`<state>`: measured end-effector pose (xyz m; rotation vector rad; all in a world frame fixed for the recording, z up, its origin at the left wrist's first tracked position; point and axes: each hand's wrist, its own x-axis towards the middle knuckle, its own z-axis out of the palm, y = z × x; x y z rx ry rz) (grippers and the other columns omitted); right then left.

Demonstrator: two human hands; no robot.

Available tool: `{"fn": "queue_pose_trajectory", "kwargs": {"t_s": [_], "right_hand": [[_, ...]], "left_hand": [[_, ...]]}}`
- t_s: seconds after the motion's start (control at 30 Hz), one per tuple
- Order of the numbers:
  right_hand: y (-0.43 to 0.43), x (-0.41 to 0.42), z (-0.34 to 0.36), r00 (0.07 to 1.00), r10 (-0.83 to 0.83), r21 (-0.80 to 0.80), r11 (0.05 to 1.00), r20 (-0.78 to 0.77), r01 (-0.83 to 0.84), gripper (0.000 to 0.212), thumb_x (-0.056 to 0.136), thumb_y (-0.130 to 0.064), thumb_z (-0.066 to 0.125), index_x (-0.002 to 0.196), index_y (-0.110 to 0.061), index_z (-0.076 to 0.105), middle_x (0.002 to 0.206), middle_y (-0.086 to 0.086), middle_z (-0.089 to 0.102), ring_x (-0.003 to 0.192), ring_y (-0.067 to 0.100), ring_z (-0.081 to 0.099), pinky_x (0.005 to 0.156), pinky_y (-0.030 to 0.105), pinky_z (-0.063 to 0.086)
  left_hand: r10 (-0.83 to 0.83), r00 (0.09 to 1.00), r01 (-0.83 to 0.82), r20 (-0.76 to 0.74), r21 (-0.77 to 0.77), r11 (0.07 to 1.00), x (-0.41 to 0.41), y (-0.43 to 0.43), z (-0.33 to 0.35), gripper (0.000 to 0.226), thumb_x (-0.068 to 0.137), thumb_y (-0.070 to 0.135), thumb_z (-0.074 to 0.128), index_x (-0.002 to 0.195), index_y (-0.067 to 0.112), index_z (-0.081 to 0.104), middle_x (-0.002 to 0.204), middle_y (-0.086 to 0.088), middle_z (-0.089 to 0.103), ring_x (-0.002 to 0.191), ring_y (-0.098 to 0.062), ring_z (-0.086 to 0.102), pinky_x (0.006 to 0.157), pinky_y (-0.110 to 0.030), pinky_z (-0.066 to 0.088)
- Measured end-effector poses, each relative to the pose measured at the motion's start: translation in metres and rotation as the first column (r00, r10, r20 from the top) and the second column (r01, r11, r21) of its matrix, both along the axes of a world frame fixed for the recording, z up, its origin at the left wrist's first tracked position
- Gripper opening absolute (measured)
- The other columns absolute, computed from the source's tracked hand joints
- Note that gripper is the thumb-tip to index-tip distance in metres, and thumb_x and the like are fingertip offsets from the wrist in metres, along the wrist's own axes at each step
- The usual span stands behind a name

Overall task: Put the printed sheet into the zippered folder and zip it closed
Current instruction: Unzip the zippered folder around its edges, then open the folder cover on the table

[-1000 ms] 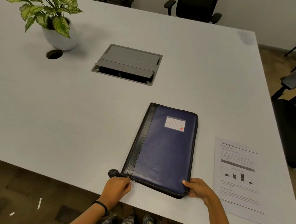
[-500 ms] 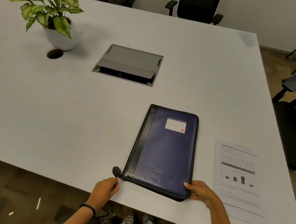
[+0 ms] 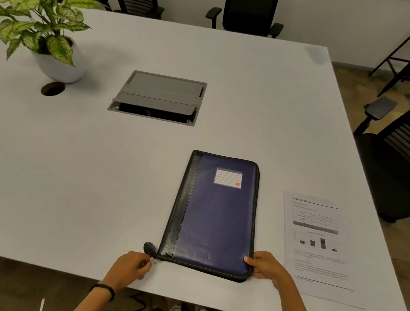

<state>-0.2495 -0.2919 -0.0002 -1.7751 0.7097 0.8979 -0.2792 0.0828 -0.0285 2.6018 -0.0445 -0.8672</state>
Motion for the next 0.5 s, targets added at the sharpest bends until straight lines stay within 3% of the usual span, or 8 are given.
{"fn": "queue_pose_trajectory", "kwargs": {"t_s": [0.2, 0.37, 0.5], "right_hand": [[-0.003, 0.000, -0.006, 1.000, 0.027, -0.022, 0.999, -0.004, -0.027, 0.015, 0.087, -0.019, 0.062, 0.084, -0.007, 0.055, 0.096, 0.012, 0.059, 0.085, 0.021, 0.055, 0.062, 0.021, 0.048], [-0.010, 0.005, -0.007, 0.993, 0.114, -0.042, 0.993, -0.005, -0.115, 0.019, 0.086, -0.022, 0.063, 0.079, -0.007, 0.054, 0.085, 0.011, 0.057, 0.078, 0.019, 0.054, 0.063, 0.021, 0.047], [-0.019, 0.015, 0.008, 0.974, 0.228, 0.005, 0.974, 0.010, -0.228, 0.027, 0.083, -0.025, 0.066, 0.064, -0.012, 0.052, 0.070, 0.003, 0.055, 0.064, 0.009, 0.052, 0.062, 0.018, 0.047]], "left_hand": [[-0.003, 0.994, 0.004, -0.111, 0.007, 1.000, 0.023, 0.004, 0.006, 0.022, 0.093, 0.033, 0.056, 0.071, 0.038, 0.054, 0.064, 0.015, 0.065, 0.059, 0.005, 0.064, 0.065, -0.006, 0.047], [-0.025, 0.993, 0.034, -0.118, 0.081, 0.996, 0.039, -0.004, 0.017, 0.021, 0.093, 0.034, 0.056, 0.072, 0.034, 0.054, 0.077, 0.012, 0.067, 0.069, -0.004, 0.067, 0.070, -0.014, 0.048], [0.006, 1.000, -0.003, -0.016, 0.166, 0.986, 0.054, -0.013, 0.028, 0.022, 0.096, 0.035, 0.048, 0.095, 0.021, 0.065, 0.103, 0.002, 0.072, 0.086, -0.014, 0.069, 0.084, -0.026, 0.053]]}}
